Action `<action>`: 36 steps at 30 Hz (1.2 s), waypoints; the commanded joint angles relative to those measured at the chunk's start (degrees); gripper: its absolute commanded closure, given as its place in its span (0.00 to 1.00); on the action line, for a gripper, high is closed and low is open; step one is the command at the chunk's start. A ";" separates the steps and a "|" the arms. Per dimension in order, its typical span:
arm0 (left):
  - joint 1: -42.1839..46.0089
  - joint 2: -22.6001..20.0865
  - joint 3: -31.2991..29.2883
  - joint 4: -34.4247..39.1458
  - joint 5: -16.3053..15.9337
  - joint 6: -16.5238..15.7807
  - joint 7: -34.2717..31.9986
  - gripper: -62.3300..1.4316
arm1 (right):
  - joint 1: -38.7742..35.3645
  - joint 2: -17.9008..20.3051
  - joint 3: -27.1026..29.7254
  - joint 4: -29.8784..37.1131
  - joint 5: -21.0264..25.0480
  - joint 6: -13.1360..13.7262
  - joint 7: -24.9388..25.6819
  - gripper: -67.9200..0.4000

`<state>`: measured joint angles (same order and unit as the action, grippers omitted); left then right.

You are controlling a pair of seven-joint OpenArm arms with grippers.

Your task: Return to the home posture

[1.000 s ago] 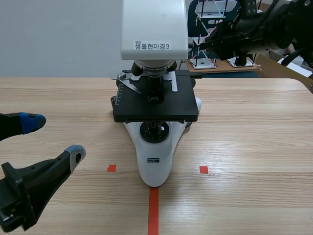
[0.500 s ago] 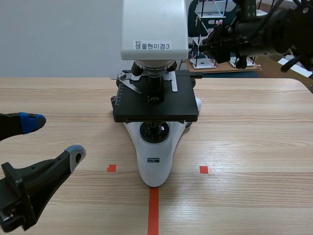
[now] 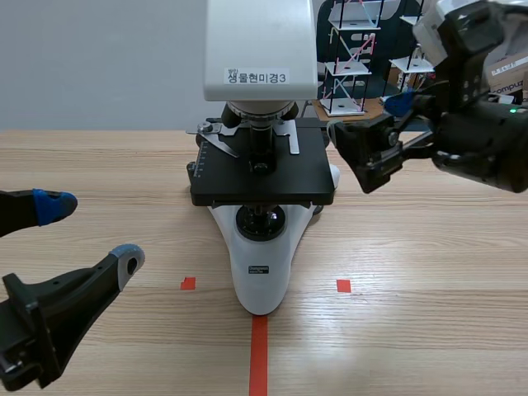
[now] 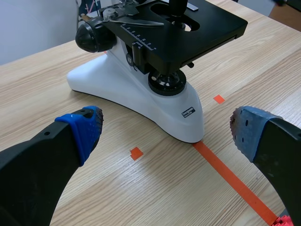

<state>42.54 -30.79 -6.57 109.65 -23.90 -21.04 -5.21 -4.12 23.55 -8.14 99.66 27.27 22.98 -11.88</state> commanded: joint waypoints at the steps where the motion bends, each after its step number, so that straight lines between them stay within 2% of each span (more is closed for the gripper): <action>1: 0.42 0.26 -0.52 0.68 -0.52 -0.02 -1.01 0.09 | -2.80 0.72 2.19 2.64 -0.74 -0.44 3.04 0.20; 5: 0.42 0.26 -0.52 0.68 -0.52 -0.02 -1.03 0.09 | -13.33 0.70 6.14 9.01 -4.63 -0.37 9.84 0.14; 8: 0.42 0.26 -0.52 0.68 -0.52 -0.02 -1.03 0.09 | -20.46 0.70 8.17 12.11 -6.58 3.69 13.57 0.12; 11: 0.42 0.26 -0.52 0.68 -0.52 -0.02 -1.03 0.09 | -26.93 0.70 9.14 13.70 -8.26 6.14 18.27 0.12; 13: 0.42 0.26 -0.52 0.68 -0.52 -0.02 -1.01 0.09 | -30.60 0.70 9.38 13.81 -11.43 7.37 23.43 0.12; 17: 0.42 0.26 -0.52 0.68 -0.52 -0.02 -1.01 0.09 | -36.26 0.55 9.38 13.81 -20.55 7.52 34.01 0.10; 19: 0.42 0.26 -0.52 0.68 -0.52 -0.02 -1.01 0.09 | -37.86 0.17 9.38 13.81 -22.67 7.52 36.89 0.10; 22: 0.42 0.26 -0.52 0.68 -0.52 -0.02 -1.01 0.09 | -38.12 -0.52 9.38 13.81 -24.52 7.52 37.75 0.10; 36: 0.42 0.26 -0.52 0.68 -0.52 -0.02 -1.01 0.09 | -38.07 -1.31 9.38 13.81 -24.50 6.86 37.79 0.10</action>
<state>42.57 -30.79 -6.68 109.65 -23.90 -21.06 -5.21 -42.72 22.24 0.80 113.45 1.91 29.93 25.23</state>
